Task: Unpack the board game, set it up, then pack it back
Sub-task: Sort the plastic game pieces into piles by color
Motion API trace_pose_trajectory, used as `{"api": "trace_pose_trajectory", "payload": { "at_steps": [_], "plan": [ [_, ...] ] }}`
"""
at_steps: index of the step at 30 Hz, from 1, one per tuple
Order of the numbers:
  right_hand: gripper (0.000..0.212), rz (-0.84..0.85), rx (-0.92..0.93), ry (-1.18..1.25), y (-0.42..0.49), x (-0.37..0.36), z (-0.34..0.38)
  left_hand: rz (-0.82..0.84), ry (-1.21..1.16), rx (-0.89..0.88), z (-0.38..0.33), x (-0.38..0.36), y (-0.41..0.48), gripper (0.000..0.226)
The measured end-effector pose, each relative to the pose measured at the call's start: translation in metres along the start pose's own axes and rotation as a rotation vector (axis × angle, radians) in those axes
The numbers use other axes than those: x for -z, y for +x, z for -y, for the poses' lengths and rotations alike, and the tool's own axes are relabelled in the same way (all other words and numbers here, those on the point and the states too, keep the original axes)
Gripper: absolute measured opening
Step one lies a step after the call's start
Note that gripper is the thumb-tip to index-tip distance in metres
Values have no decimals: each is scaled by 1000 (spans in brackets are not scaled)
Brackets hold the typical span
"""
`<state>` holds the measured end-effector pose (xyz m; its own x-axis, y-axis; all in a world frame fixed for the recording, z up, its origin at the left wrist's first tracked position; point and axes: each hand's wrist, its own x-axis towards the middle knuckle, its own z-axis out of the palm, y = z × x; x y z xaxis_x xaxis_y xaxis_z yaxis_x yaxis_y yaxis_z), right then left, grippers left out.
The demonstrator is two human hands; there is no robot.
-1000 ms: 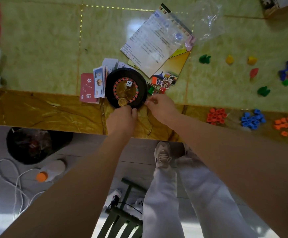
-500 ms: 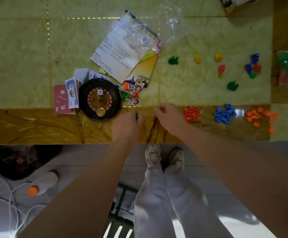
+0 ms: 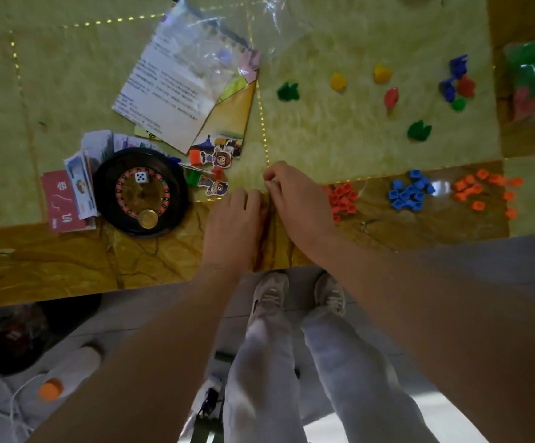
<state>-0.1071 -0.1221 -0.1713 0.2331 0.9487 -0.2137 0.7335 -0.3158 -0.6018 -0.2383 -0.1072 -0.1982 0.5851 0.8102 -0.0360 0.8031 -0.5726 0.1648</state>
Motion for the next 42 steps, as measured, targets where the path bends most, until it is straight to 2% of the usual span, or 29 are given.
{"api": "trace_pose_trajectory", "payload": {
  "at_steps": [2, 5, 9, 16, 26, 31, 36, 39, 42],
  "plan": [
    [15, -27, 65, -14, -1, -5, -6, -67, 6, -38, 2, -5, -1, 7],
    [13, -118, 143, -53, -6, -24, -15, -146, -30, -4, 4, -19, -7, 5],
    [12, -234, 217, -176, -18, -43, -20, -174, -66, 24, 5, -22, -9, 16],
    [29, -195, 146, -166, -25, -37, -15, -125, -121, 59, 3, -15, -13, 25],
    [49, -54, 46, -69, -41, -16, -3, -5, -223, 46, 11, 9, -32, 36],
    [57, -25, -30, -14, -46, 4, 8, 17, -303, 170, 12, 34, -38, 48],
    [62, 14, -155, -61, -47, 5, 11, 130, -447, 421, 6, 44, -34, 62],
    [62, 18, -279, -54, -46, -1, 10, 171, -494, 457, 0, 41, -27, 62],
    [60, 41, -297, 32, -42, -4, 13, 220, -565, 432, -8, 38, -20, 58]
  ]
}}
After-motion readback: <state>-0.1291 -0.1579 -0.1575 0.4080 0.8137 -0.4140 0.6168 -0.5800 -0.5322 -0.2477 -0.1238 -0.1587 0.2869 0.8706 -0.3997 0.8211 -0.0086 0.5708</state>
